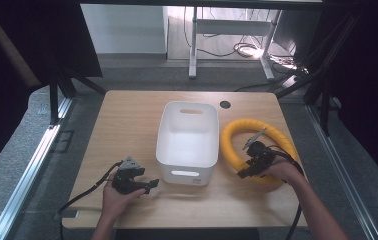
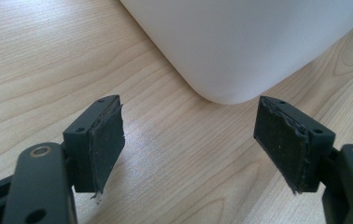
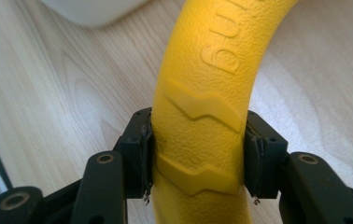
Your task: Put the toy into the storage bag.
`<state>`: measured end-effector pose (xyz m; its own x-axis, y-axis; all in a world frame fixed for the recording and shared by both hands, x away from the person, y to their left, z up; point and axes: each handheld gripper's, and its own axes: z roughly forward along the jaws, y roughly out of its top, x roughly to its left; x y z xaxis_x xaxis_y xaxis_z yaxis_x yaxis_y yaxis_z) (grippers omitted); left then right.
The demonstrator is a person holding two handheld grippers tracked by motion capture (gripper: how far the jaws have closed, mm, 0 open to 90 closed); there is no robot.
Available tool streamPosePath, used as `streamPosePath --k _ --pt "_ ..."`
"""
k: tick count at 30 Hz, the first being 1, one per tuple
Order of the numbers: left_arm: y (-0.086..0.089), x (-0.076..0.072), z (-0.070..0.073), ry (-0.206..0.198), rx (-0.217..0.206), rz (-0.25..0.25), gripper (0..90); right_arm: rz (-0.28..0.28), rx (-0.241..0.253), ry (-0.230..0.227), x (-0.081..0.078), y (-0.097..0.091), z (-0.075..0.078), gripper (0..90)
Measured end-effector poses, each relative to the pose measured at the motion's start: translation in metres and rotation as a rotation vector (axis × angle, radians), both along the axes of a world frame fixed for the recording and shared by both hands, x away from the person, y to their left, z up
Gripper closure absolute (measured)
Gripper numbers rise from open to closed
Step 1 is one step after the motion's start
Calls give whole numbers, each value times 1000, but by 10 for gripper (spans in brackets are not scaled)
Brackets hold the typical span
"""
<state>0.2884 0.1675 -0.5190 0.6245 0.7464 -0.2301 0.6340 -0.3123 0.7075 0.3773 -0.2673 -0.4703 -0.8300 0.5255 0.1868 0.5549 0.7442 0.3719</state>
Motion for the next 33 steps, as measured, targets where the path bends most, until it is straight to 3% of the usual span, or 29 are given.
streamPosePath --k 15,33 --pt "-1 0 -1 3 4 2 246 -83 202 -37 8 -25 27 518" --pt "-1 1 -2 8 9 -2 246 -144 325 -106 10 -44 40 518"
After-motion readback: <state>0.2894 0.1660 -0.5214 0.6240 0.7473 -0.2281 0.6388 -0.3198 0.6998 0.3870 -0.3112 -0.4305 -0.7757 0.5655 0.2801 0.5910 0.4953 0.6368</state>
